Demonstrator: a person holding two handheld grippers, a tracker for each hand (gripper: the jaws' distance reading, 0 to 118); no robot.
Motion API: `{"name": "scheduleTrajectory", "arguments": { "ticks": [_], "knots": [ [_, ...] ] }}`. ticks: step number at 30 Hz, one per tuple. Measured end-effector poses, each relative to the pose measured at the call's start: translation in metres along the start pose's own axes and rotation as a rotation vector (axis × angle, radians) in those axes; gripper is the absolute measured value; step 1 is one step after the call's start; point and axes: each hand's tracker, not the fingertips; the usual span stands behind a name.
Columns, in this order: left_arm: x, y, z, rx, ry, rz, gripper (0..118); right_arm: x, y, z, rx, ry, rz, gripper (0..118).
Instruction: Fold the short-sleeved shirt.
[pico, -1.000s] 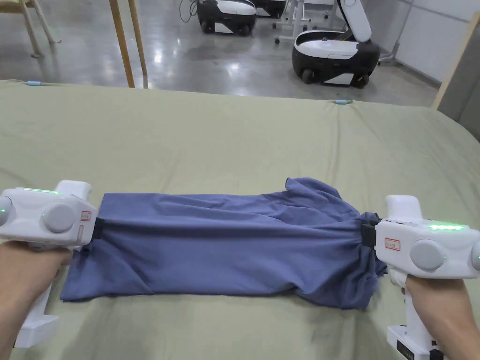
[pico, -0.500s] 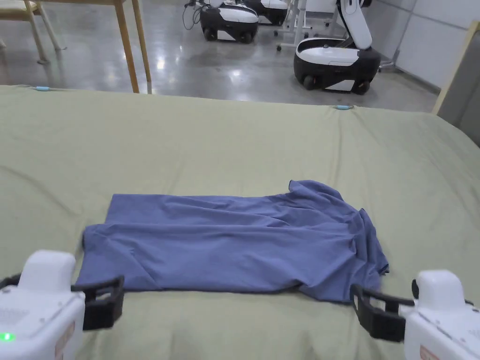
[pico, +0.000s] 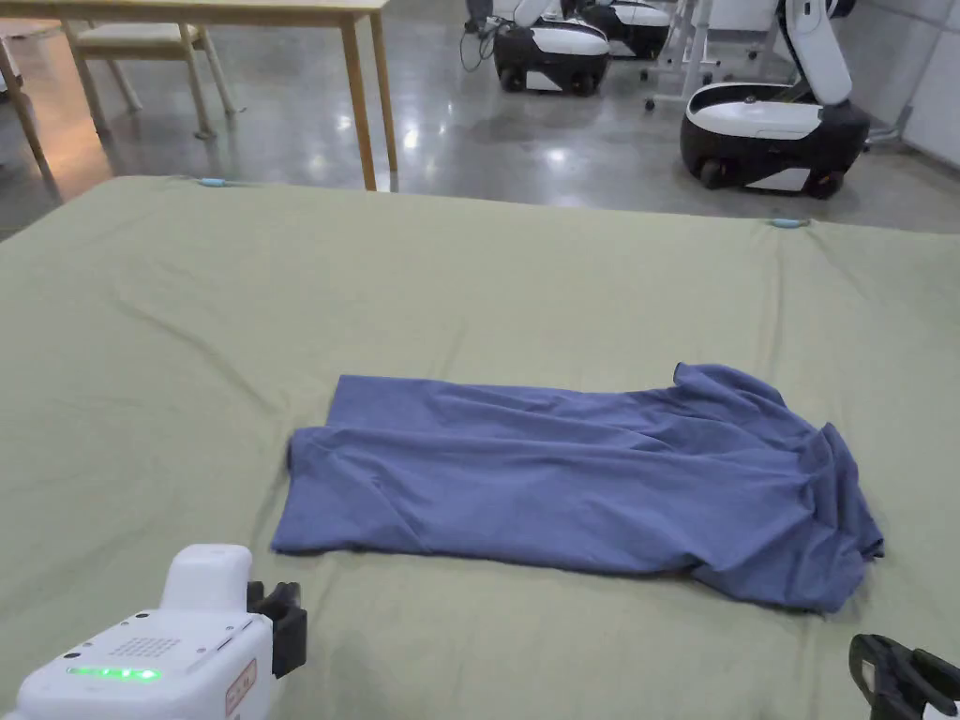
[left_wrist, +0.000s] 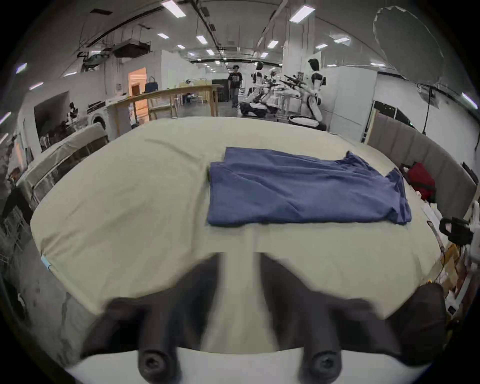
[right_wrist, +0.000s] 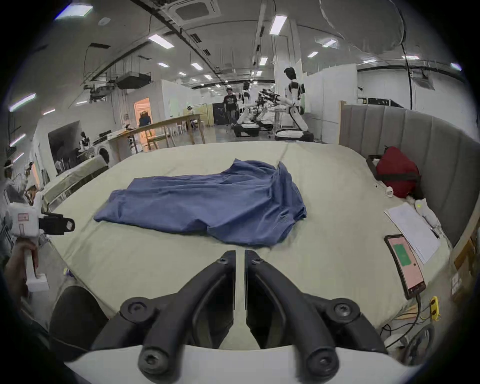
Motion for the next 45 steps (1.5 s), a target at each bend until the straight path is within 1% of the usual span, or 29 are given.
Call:
{"name": "scheduleTrajectory", "arguments": {
  "ticks": [1,3,4,5,6,9,11,13,14,15,16,17,18,19,20,21,22,23,24,25,26,27,29,31,36,39,42,45],
  "knots": [
    [-0.002,0.007,-0.012,-0.019,0.014,-0.007,118,0.001,0.0,-0.002,-0.003,-0.003,0.0,9],
    [-0.003,0.02,-0.036,-0.058,0.038,-0.024,114,0.001,0.0,-0.003,-0.008,-0.005,0.002,9],
    [-0.002,0.029,-0.047,-0.039,0.036,-0.018,114,0.002,0.0,-0.005,-0.011,-0.006,0.002,9],
    [-0.004,0.036,-0.062,-0.06,0.027,-0.004,113,0.003,0.0,-0.006,-0.014,-0.007,0.003,9],
    [-0.005,0.042,-0.077,-0.108,0.013,0.021,108,0.005,0.0,-0.008,-0.017,-0.009,0.003,9],
    [-0.008,0.05,-0.107,-0.141,-0.075,0.131,89,0.01,0.003,-0.014,-0.026,-0.014,0.0,9],
    [-0.015,0.053,-0.132,-0.195,-0.071,0.183,88,0.015,0.008,-0.023,-0.038,-0.025,0.007,9],
    [-0.017,0.053,-0.143,-0.237,0.019,0.158,88,0.021,0.015,-0.036,-0.056,-0.055,0.027,9],
    [-0.016,0.058,-0.144,-0.206,0.004,0.154,89,0.026,0.019,-0.045,-0.064,-0.063,0.031,9],
    [-0.011,0.062,-0.143,-0.201,0.037,0.121,89,0.03,0.025,-0.056,-0.074,-0.073,0.029,9],
    [-0.005,0.063,-0.145,-0.225,0.049,0.083,88,0.034,0.03,-0.065,-0.076,-0.079,0.024,9],
    [0.0,0.065,-0.147,-0.245,0.052,0.036,83,0.039,0.036,-0.078,-0.078,-0.086,0.014,12],
    [0.003,0.066,-0.145,-0.233,0.041,0.005,72,0.044,0.042,-0.09,-0.08,-0.091,0.0,32],
    [0.006,0.068,-0.144,-0.229,0.031,-0.013,62,0.048,0.046,-0.101,-0.088,-0.072,-0.023,62],
    [0.011,0.068,-0.138,-0.219,0.048,-0.034,46,0.052,0.05,-0.115,-0.116,-0.033,-0.053,97],
    [0.013,0.07,-0.134,-0.196,0.063,-0.062,19,0.055,0.053,-0.13,-0.146,-0.011,-0.071,118],
    [0.014,0.071,-0.132,-0.181,0.096,-0.076,11,0.057,0.054,-0.141,-0.168,-0.011,-0.083,118],
    [0.013,0.072,-0.131,-0.17,0.095,-0.079,10,0.058,0.054,-0.151,-0.157,-0.036,-0.08,118],
    [0.013,0.073,-0.13,-0.179,0.08,-0.073,8,0.059,0.054,-0.16,-0.186,-0.053,-0.084,113],
    [0.014,0.073,-0.131,-0.182,0.085,-0.081,7,0.06,0.054,-0.168,-0.234,-0.072,-0.081,99],
    [0.017,0.071,-0.13,-0.18,0.097,-0.108,7,0.06,0.053,-0.174,-0.269,-0.057,-0.086,63],
    [0.02,0.071,-0.128,-0.173,0.099,-0.122,6,0.062,0.052,-0.178,-0.29,-0.045,-0.096,12],
    [0.021,0.07,-0.123,-0.144,0.106,-0.128,6,0.061,0.049,-0.175,-0.265,-0.087,-0.078,11],
    [0.022,0.071,-0.114,-0.127,0.102,-0.129,6,0.06,0.052,-0.158,-0.2,-0.045,-0.11,10],
    [0.023,0.082,-0.068,-0.041,0.052,-0.11,6,0.057,0.067,-0.1,-0.086,-0.029,-0.089,10],
    [0.023,0.082,-0.029,-0.002,0.01,-0.104,6,0.052,0.07,-0.054,-0.018,-0.033,-0.047,10],
    [0.016,0.069,0.003,0.004,-0.018,-0.091,6,0.05,0.061,-0.017,-0.014,-0.045,-0.033,10],
    [0.008,0.036,0.022,-0.022,-0.044,-0.067,6,0.05,0.033,0.004,-0.054,-0.061,-0.027,10]
  ]
}}
